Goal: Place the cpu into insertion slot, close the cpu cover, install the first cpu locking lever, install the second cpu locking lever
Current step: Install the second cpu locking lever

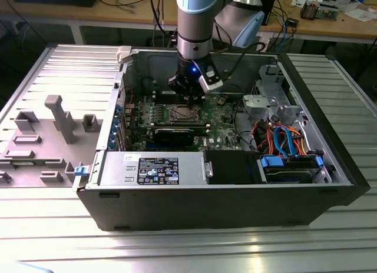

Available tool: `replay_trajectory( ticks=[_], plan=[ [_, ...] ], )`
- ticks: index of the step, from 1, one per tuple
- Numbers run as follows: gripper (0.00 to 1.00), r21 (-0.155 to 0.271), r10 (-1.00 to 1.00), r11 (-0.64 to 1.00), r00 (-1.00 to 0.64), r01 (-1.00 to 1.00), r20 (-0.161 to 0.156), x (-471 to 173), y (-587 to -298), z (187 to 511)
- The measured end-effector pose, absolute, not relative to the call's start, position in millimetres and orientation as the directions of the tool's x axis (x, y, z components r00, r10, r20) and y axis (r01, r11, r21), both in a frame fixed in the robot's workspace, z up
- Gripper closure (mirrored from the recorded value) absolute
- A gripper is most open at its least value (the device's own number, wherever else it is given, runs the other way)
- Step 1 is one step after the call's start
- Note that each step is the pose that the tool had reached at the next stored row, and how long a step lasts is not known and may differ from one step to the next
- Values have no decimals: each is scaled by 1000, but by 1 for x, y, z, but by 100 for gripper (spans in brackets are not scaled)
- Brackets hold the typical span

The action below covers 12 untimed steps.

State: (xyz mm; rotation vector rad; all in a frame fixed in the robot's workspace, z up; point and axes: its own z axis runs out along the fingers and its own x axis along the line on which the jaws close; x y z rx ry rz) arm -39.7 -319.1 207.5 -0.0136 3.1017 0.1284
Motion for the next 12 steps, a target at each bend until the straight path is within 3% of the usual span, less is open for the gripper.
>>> replay_trajectory(
  ticks=[12],
  plan=[
    [89,79,-7,997,-999,-10,-38,-40,-324,214]
  ],
)
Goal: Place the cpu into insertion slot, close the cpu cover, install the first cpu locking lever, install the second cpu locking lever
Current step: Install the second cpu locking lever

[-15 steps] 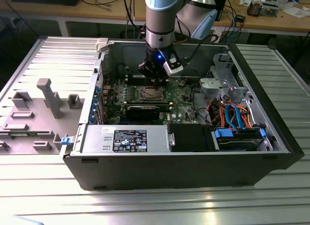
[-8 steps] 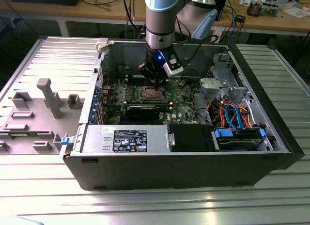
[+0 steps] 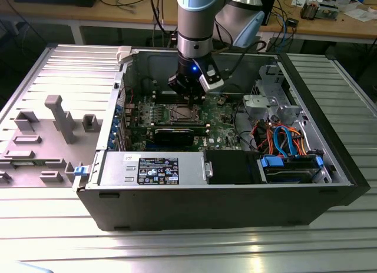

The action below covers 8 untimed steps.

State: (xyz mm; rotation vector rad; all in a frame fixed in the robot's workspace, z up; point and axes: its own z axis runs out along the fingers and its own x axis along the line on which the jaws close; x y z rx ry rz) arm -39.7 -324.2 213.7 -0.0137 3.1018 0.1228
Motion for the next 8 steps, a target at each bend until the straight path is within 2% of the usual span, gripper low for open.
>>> replay_trajectory(
  ticks=[8],
  plan=[
    [89,75,-7,997,-999,-10,-38,-40,-332,213]
  ],
)
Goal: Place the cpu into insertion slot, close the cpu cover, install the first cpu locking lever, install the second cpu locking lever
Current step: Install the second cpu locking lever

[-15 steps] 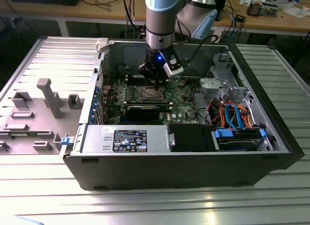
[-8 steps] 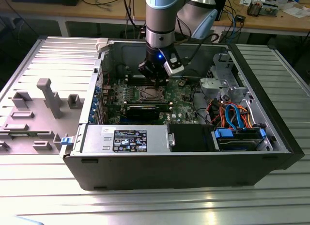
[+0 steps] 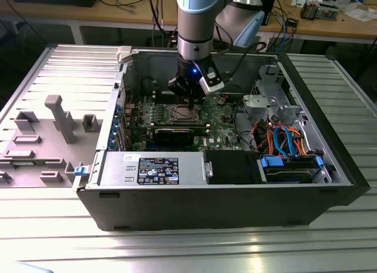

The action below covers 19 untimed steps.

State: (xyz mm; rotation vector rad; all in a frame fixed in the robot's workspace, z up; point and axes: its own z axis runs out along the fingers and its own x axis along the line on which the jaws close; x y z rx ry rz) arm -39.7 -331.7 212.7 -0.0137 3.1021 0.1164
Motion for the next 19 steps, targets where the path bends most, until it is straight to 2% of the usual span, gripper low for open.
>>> replay_trajectory(
  ticks=[13,15,19],
  plan=[
    [89,70,-8,997,-999,-10,-38,-40,-338,217],
    [89,70,-8,998,-999,-10,-38,-40,-354,215],
    [89,69,-8,998,-999,-10,-38,-40,-355,224]
  ],
)
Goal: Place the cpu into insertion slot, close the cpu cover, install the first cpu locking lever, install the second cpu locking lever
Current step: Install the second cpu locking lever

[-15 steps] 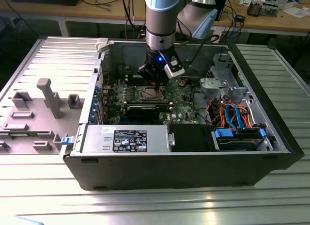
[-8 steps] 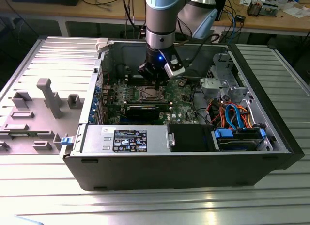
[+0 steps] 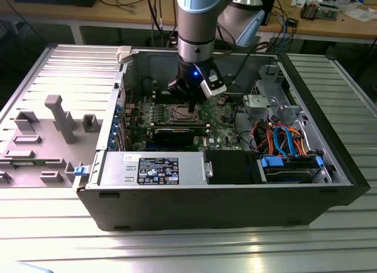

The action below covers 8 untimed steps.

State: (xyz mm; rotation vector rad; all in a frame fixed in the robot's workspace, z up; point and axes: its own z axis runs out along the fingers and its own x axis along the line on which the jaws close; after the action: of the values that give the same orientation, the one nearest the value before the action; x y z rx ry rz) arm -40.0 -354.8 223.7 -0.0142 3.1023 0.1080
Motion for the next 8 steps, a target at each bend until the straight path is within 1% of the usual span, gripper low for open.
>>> replay_trajectory(
  ticks=[4,6,8],
  plan=[
    [89,60,-8,998,-999,-10,-38,-40,-355,238],
    [89,60,-8,998,-999,-10,-38,-40,-360,238],
    [89,49,-8,999,-999,-10,-36,-41,-367,237]
  ],
)
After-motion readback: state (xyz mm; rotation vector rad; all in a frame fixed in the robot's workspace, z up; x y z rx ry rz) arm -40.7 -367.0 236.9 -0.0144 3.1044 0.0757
